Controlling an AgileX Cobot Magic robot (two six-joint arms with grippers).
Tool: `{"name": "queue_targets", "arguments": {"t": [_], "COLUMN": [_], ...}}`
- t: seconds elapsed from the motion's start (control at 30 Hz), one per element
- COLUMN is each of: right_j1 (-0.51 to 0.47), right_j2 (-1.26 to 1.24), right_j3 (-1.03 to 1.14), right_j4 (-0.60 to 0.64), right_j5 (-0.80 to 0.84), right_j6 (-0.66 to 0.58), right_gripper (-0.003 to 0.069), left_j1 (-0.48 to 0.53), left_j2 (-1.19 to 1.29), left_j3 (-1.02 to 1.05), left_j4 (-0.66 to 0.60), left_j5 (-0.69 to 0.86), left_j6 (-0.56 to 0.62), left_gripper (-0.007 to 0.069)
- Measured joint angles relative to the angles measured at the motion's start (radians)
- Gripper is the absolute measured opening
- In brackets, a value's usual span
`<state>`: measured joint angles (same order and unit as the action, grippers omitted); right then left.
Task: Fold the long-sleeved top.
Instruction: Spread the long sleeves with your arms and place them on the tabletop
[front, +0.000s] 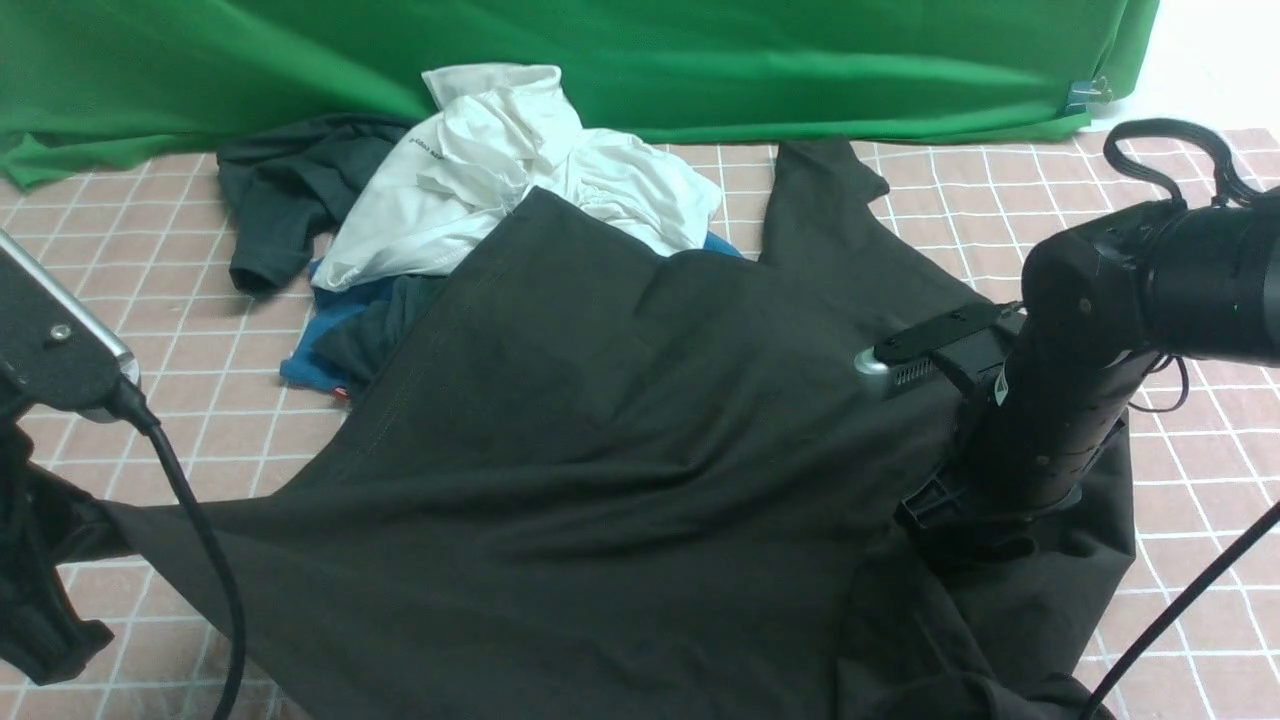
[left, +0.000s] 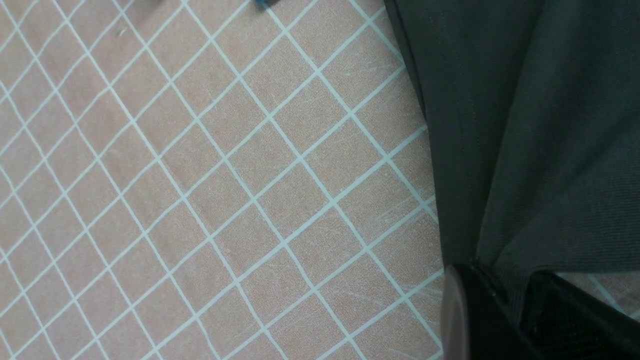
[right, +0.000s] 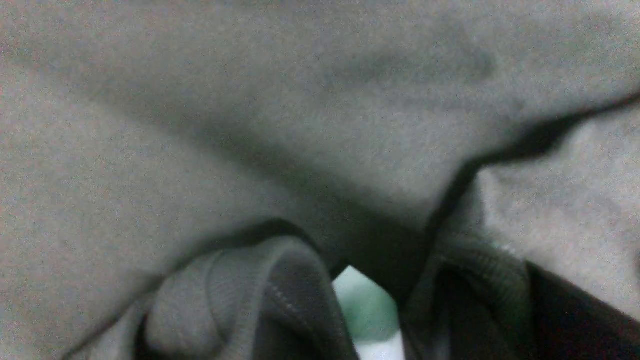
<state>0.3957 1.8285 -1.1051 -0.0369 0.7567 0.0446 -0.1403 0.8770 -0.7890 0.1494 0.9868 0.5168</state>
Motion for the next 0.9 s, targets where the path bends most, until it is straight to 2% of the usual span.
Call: {"name": "queue_targets", "arguments": {"t": [0.1, 0.13, 0.33, 0.5, 0.63, 0.67, 0.9], "right_j1": [0.0, 0.0, -0.043, -0.164, -0.287, -0.292, -0.454], "right_j2": [0.0, 0.0, -0.002, -0.042, -0.061, -0.061, -0.061], "right_j3": [0.0, 0.0, -0.048, -0.149, -0.244, -0.247, -0.36], "right_j4": [-0.007, -0.009, -0.013, -0.015, -0.016, -0.016, -0.018], "right_j5": [-0.017, -0.02, -0.013, 0.004, 0.014, 0.013, -0.107], "right_j6": [-0.028, -0.034, -0.056, -0.074, -0.085, -0.086, -0.131], "right_gripper": [0.0083, 0.0074, 0.0069, 0.0069, 0.0069, 0.0069, 0.0069], "left_j1": [0.0, 0.0, 0.0, 0.0, 0.0, 0.0, 0.0], "left_j2": [0.0, 0.0, 0.0, 0.0, 0.0, 0.0, 0.0], "left_j3": [0.0, 0.0, 0.0, 0.0, 0.0, 0.0, 0.0], "left_j4": [-0.003, -0.003, -0.003, -0.015, -0.102, -0.107, -0.179], "left_j5": [0.0, 0.0, 0.0, -0.008, -0.068, -0.07, -0.099], "left_j6": [0.0, 0.0, 0.0, 0.0, 0.001, 0.003, 0.037], "left_gripper": [0.0013, 0.0013, 0.0013, 0.0013, 0.0013, 0.0013, 0.0013]}}
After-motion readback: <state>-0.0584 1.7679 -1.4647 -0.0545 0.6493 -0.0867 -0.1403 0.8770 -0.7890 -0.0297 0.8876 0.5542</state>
